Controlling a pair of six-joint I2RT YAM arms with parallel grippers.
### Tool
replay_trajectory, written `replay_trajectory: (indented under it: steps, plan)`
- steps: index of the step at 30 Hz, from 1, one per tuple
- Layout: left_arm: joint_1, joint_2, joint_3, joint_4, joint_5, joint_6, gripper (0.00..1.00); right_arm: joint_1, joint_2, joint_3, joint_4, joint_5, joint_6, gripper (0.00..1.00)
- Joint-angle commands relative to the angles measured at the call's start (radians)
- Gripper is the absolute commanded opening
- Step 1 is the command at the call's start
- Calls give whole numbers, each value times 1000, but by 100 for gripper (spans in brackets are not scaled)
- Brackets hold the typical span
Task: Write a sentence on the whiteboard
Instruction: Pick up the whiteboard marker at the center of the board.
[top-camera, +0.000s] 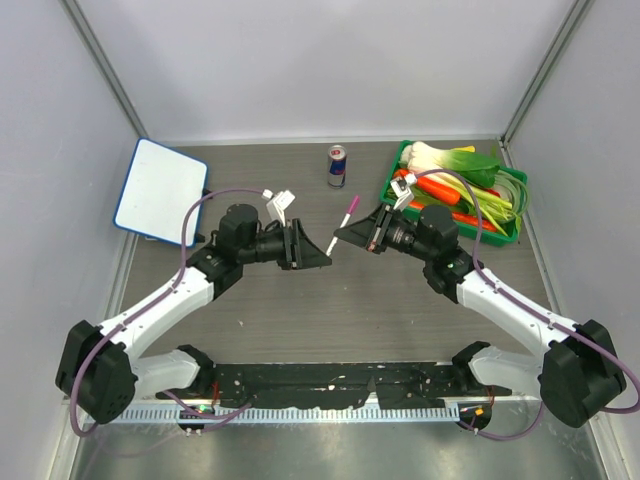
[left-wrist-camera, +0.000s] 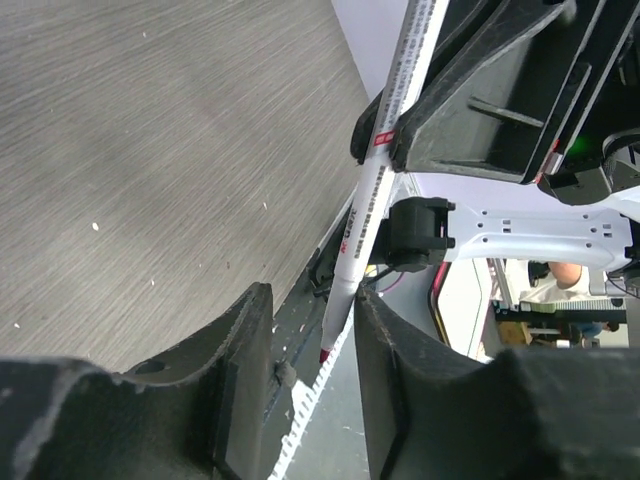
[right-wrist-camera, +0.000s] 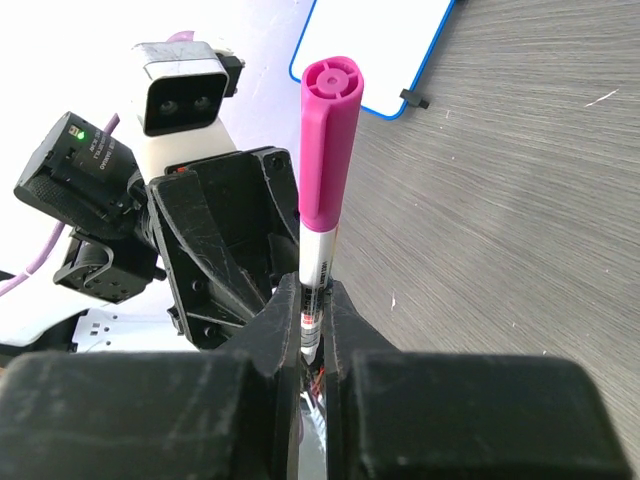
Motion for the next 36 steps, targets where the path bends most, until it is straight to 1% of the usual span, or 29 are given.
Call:
replay_trajectory:
  steps: [1,3,4,6,7,8,10,11,12,13,15,16,20,23,25,27,30,31,32,33,34,35,36]
  plan:
    - [-10,18,14,98,37,-12,37,0,-19,4,21,26,9,1]
    - [-16,20,11,101,26,-12,29,0,-13,11,10,23,4,1]
    - [-16,18,8,107,23,-13,19,0,-14,10,4,23,4,1]
    - [-17,20,5,107,21,-13,3,0,-16,7,3,22,4,1]
    - [-17,18,5,101,21,-13,0,0,-14,7,1,19,3,1]
    - [-16,14,8,88,17,-6,0,2,-14,10,7,-3,-2,1]
    - [-17,-5,13,49,-3,16,0,0,-17,19,3,-30,-26,11]
    - [-16,-17,19,22,-23,29,0,0,-19,22,-8,-30,-43,29]
    - [-17,-26,28,-17,-41,45,0,-3,-26,28,-32,-34,-54,42]
    - [-17,-38,42,-56,-55,65,0,-3,-28,31,-39,-37,-78,69]
    - [-16,-57,68,-141,-72,109,0,-3,-45,50,-89,-34,-119,91]
    - [-16,-62,85,-172,-72,134,0,-5,-55,60,-130,-29,-138,95]
    - [-16,-65,145,-303,-85,210,0,-20,-85,117,-278,-24,-248,99]
    - [-16,-68,178,-359,-94,247,0,-29,-117,149,-419,8,-302,100]
    - [-14,-71,194,-383,-92,264,0,-35,-135,166,-460,29,-327,99]
    - [-16,-69,206,-400,-88,279,0,-35,-143,174,-473,13,-341,99]
    - [-16,-66,232,-423,-54,307,0,-34,-145,171,-436,-58,-341,100]
    - [-16,-63,241,-430,-33,316,0,-35,-140,160,-391,-105,-336,99]
    - [-14,-63,247,-436,-13,326,0,-35,-128,154,-380,-130,-333,99]
    - [-14,-66,250,-436,4,333,0,-37,-119,153,-317,-192,-327,99]
    - [-14,-69,254,-431,21,344,0,-37,-103,154,-304,-217,-321,99]
    - [-14,-74,255,-424,41,349,0,-35,-99,150,-271,-266,-309,99]
    - [-16,-75,257,-414,59,353,0,-32,-97,143,-217,-282,-292,99]
